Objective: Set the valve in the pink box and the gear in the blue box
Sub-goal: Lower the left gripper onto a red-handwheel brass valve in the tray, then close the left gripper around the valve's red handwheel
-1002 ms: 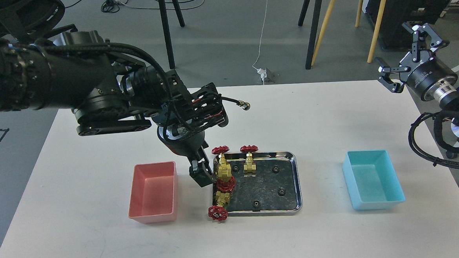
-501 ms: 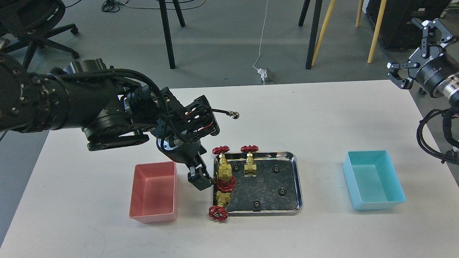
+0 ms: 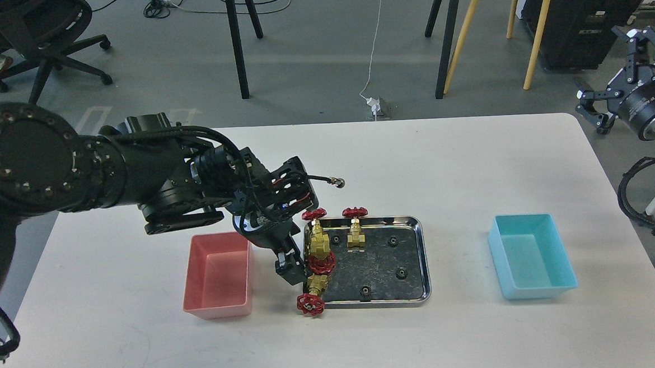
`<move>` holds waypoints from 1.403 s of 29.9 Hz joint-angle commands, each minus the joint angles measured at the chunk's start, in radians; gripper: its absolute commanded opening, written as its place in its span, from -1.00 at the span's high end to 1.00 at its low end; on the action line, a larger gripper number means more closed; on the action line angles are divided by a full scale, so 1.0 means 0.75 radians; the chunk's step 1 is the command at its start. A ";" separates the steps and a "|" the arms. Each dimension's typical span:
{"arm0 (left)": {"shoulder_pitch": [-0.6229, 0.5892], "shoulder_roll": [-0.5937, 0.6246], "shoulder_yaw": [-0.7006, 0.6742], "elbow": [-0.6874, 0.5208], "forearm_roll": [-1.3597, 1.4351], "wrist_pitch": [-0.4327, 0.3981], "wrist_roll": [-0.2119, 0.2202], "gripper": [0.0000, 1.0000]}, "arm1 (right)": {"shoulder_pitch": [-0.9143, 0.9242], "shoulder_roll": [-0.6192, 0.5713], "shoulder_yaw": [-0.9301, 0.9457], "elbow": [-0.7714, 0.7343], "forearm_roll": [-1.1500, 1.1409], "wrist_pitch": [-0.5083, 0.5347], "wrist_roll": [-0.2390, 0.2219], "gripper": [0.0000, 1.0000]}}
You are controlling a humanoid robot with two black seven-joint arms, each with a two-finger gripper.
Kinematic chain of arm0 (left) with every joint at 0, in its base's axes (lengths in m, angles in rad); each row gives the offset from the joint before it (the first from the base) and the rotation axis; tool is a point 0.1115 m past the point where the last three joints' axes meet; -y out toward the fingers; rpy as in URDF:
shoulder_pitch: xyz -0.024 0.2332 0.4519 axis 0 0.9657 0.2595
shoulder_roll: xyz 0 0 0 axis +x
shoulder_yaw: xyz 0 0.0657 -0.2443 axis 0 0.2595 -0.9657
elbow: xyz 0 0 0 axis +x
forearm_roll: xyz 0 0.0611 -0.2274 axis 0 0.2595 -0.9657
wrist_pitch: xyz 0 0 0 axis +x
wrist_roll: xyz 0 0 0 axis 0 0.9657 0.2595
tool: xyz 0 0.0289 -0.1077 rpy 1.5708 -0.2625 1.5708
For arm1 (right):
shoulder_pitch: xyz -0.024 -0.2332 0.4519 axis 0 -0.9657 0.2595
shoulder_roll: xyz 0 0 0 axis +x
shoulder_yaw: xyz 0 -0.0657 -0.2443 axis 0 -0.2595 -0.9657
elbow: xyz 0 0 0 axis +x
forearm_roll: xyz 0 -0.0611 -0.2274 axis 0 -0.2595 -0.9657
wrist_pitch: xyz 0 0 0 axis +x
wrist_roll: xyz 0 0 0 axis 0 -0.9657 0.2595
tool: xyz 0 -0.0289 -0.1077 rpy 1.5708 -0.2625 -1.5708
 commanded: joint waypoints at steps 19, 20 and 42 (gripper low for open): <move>0.065 -0.009 -0.011 0.123 -0.029 0.039 0.000 -0.85 | 0.277 0.092 -0.123 -0.204 -0.002 0.000 -0.183 -0.99; 0.065 -0.009 -0.013 0.123 -0.029 0.041 0.000 -0.84 | 0.273 0.092 -0.123 -0.204 -0.002 0.000 -0.183 -0.99; 0.108 -0.039 -0.060 0.120 -0.031 0.131 0.000 -0.65 | 0.213 0.085 -0.121 -0.204 0.000 0.000 -0.181 -0.99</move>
